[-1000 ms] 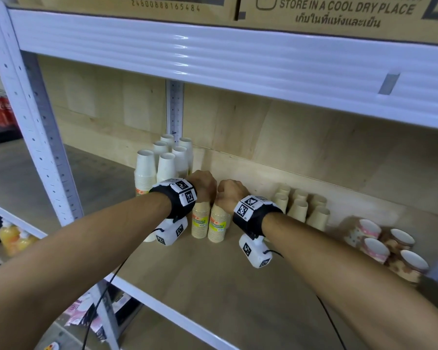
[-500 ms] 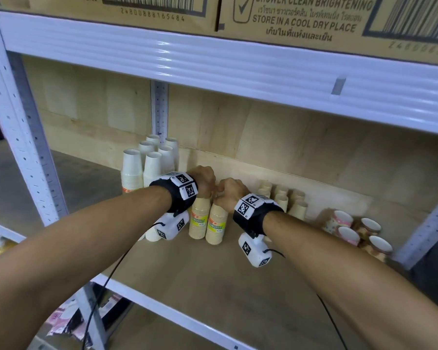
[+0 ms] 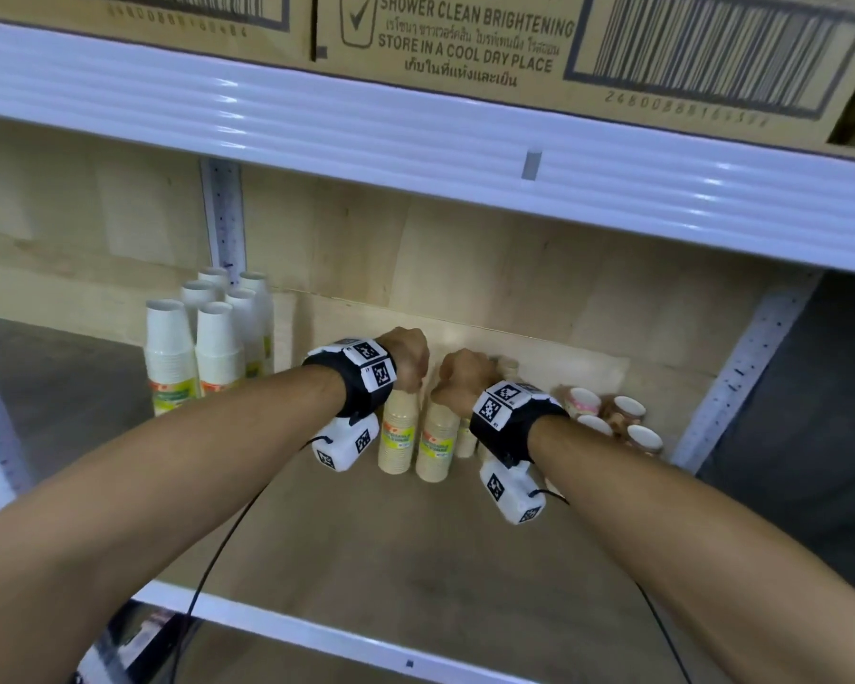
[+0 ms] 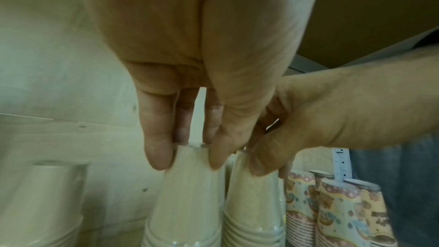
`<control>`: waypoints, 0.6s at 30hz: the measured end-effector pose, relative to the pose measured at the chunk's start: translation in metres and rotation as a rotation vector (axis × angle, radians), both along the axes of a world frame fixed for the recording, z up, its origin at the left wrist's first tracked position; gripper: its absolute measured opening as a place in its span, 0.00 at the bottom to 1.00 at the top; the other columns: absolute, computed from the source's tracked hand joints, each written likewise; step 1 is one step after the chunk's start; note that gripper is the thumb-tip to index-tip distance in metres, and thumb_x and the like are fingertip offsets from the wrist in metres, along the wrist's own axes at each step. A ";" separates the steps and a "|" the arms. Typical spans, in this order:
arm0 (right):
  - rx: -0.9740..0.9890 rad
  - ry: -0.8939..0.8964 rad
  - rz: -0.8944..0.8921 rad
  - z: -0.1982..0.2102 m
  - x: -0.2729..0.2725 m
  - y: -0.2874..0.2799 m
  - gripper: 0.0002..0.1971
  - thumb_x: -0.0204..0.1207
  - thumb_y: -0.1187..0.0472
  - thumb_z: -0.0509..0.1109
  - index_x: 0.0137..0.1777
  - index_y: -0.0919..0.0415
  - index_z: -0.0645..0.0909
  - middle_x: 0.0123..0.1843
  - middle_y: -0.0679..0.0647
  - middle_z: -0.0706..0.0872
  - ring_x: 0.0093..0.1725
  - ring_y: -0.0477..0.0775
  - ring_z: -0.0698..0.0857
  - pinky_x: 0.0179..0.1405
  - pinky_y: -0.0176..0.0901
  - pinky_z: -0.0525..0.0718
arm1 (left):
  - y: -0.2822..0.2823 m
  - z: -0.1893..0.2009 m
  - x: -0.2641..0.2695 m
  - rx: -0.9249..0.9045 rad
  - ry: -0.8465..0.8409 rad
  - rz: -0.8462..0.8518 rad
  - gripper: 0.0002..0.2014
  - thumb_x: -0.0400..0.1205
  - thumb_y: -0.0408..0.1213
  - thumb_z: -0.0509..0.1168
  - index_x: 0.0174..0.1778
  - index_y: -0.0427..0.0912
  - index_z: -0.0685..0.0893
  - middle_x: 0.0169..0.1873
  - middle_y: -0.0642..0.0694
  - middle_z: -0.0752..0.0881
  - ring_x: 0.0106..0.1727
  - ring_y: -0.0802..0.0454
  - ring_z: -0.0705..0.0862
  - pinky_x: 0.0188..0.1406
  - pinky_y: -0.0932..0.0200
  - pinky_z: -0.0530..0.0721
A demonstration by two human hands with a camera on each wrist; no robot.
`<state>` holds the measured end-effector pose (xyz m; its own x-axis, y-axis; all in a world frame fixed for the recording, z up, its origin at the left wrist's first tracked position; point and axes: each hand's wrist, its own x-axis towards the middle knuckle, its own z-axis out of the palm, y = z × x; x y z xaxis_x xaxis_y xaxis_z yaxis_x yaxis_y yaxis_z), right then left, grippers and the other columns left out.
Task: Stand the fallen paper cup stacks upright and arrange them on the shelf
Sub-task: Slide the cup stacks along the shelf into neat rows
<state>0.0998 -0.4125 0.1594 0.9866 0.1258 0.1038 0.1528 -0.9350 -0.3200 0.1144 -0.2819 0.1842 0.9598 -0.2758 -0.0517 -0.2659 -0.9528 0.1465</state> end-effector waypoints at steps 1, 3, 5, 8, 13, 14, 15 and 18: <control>-0.001 -0.001 -0.011 0.000 -0.001 -0.005 0.16 0.73 0.59 0.73 0.59 0.63 0.83 0.57 0.57 0.85 0.56 0.58 0.84 0.49 0.41 0.81 | -0.005 0.000 0.001 -0.012 0.000 -0.007 0.15 0.79 0.31 0.70 0.62 0.32 0.87 0.52 0.41 0.84 0.47 0.49 0.81 0.36 0.61 0.79; 0.009 0.023 -0.024 -0.002 -0.001 -0.015 0.15 0.72 0.58 0.72 0.58 0.60 0.83 0.55 0.56 0.85 0.56 0.58 0.85 0.51 0.43 0.83 | -0.015 -0.002 0.003 -0.050 0.001 -0.004 0.15 0.77 0.30 0.72 0.60 0.34 0.87 0.56 0.39 0.87 0.47 0.47 0.84 0.40 0.60 0.80; 0.029 0.038 -0.035 -0.003 0.000 -0.023 0.12 0.71 0.58 0.71 0.53 0.59 0.84 0.49 0.55 0.87 0.51 0.58 0.87 0.50 0.47 0.87 | -0.023 -0.005 0.004 -0.079 -0.013 -0.004 0.15 0.77 0.30 0.72 0.61 0.35 0.87 0.58 0.39 0.87 0.54 0.44 0.87 0.43 0.59 0.81; 0.025 0.023 -0.068 -0.006 0.002 -0.033 0.06 0.72 0.58 0.72 0.45 0.60 0.84 0.43 0.54 0.85 0.46 0.57 0.87 0.42 0.45 0.85 | -0.030 -0.013 0.009 -0.127 -0.036 -0.037 0.14 0.79 0.33 0.70 0.60 0.38 0.87 0.58 0.40 0.87 0.59 0.44 0.86 0.49 0.59 0.80; -0.035 -0.003 -0.070 -0.014 0.011 -0.040 0.06 0.72 0.61 0.72 0.35 0.57 0.80 0.39 0.51 0.78 0.49 0.60 0.86 0.40 0.40 0.79 | -0.043 -0.021 0.013 -0.180 -0.078 -0.020 0.11 0.81 0.31 0.67 0.58 0.37 0.87 0.57 0.39 0.87 0.53 0.45 0.85 0.32 0.63 0.75; -0.034 -0.005 -0.060 -0.016 0.013 -0.041 0.08 0.73 0.61 0.71 0.33 0.56 0.78 0.40 0.51 0.77 0.50 0.60 0.86 0.40 0.40 0.79 | -0.045 -0.021 0.013 -0.180 -0.078 -0.011 0.10 0.81 0.30 0.67 0.57 0.37 0.88 0.56 0.38 0.88 0.50 0.46 0.84 0.30 0.63 0.73; -0.032 -0.005 -0.052 -0.017 0.015 -0.042 0.09 0.73 0.62 0.70 0.32 0.55 0.76 0.41 0.52 0.78 0.50 0.61 0.86 0.40 0.40 0.78 | -0.046 -0.021 0.014 -0.177 -0.073 -0.010 0.09 0.81 0.30 0.68 0.56 0.37 0.88 0.56 0.38 0.88 0.48 0.47 0.84 0.31 0.62 0.75; -0.015 0.011 -0.056 -0.022 0.020 -0.045 0.09 0.73 0.63 0.70 0.33 0.53 0.77 0.41 0.53 0.80 0.48 0.61 0.86 0.39 0.41 0.78 | -0.047 -0.023 0.021 -0.167 -0.035 -0.028 0.11 0.79 0.31 0.69 0.57 0.35 0.88 0.56 0.38 0.88 0.54 0.44 0.87 0.45 0.56 0.83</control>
<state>0.1198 -0.4572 0.1370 0.9932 0.0718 0.0918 0.0968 -0.9467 -0.3074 0.1350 -0.3290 0.1617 0.9521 -0.3043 0.0305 -0.2996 -0.9080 0.2927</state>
